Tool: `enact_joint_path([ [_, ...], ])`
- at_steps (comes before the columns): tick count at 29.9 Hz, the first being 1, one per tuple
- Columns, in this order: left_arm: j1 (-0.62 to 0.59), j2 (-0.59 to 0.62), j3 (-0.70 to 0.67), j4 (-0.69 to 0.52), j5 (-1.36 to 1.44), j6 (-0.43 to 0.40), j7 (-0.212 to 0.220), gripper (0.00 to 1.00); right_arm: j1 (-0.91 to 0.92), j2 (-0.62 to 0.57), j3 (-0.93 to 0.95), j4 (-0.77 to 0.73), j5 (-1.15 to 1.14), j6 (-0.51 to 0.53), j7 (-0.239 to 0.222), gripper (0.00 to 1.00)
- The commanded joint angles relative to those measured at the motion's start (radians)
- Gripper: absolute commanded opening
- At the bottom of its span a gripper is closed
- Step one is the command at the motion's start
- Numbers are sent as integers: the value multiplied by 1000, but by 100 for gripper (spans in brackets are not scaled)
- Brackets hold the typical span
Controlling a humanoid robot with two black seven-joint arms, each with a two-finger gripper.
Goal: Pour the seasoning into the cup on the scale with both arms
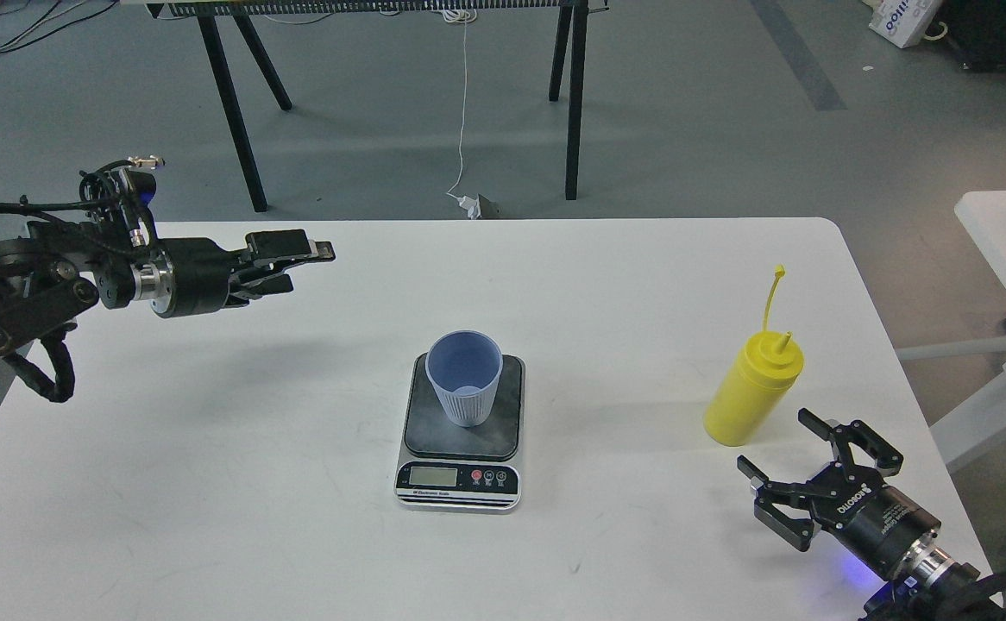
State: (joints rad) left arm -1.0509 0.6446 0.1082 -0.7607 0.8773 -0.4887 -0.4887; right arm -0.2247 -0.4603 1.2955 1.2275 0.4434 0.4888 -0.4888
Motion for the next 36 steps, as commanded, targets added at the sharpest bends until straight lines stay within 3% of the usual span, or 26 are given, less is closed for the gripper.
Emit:
enact_joint_path([
  [1,5,1,-1,0,0,0,0,100,-33,-98,50,70,-2,0,0,99],
  [5,5,9,-12,0,-6,0,0,100,13,-132,146,64,-8,0,0,99],
  [13,14,36,-28,0,-93,0,0,100,394,-155,88,-29,-52,0,0,99],
  [21,17,49,-30,4,-192,0,0,100,718,-58,-54,-276,-71,-19,0,99],
  [36,34,90,-208,40,-366,0,0,100,861,71,-84,-451,-86,-18,0,99],
])
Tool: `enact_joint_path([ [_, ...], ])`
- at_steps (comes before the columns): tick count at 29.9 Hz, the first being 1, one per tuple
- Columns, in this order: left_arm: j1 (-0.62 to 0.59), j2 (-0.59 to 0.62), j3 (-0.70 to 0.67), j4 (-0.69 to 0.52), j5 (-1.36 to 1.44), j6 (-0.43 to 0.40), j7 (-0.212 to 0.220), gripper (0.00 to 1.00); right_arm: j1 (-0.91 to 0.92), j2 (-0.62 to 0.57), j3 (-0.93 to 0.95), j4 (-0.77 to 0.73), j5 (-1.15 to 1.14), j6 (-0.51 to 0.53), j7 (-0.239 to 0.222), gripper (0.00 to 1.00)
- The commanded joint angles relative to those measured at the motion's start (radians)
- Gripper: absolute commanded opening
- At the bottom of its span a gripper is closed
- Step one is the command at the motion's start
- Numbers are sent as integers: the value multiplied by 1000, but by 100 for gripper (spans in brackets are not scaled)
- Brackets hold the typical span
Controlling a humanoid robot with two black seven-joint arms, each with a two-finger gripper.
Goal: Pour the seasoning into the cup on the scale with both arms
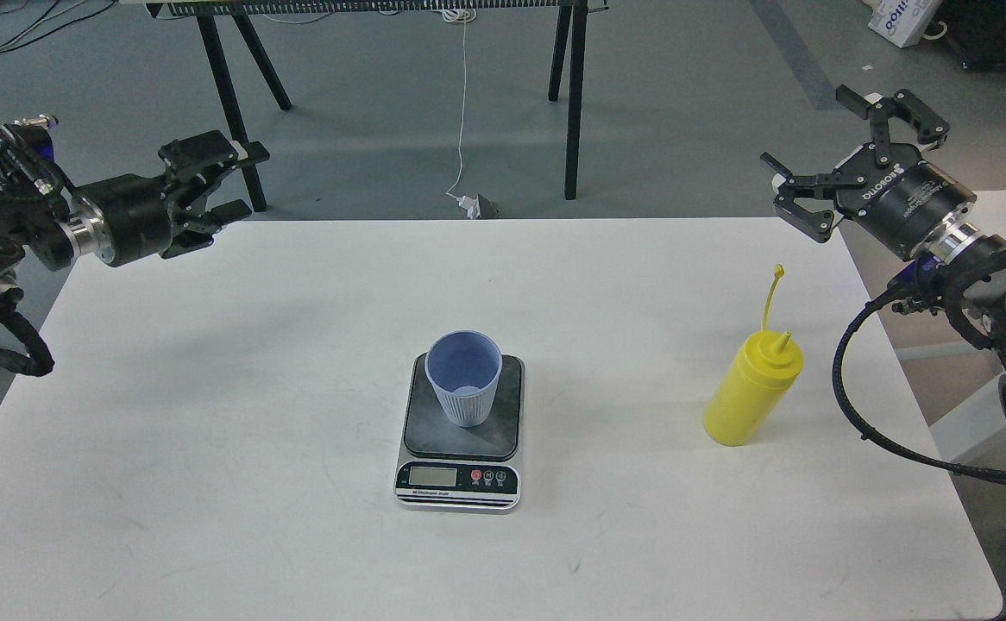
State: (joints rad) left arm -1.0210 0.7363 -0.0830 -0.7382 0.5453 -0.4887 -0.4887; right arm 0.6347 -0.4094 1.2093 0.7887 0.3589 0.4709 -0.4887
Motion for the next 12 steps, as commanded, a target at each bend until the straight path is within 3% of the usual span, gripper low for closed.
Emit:
enact_joint_path([
  [1,2,-2,-17,22,-47,0,0,100,2,26,4,-14,-1,0,0,99],
  [12,10,-8,-34,123,-137,0,0,100,0,44,10,-36,-1,2,0,99],
])
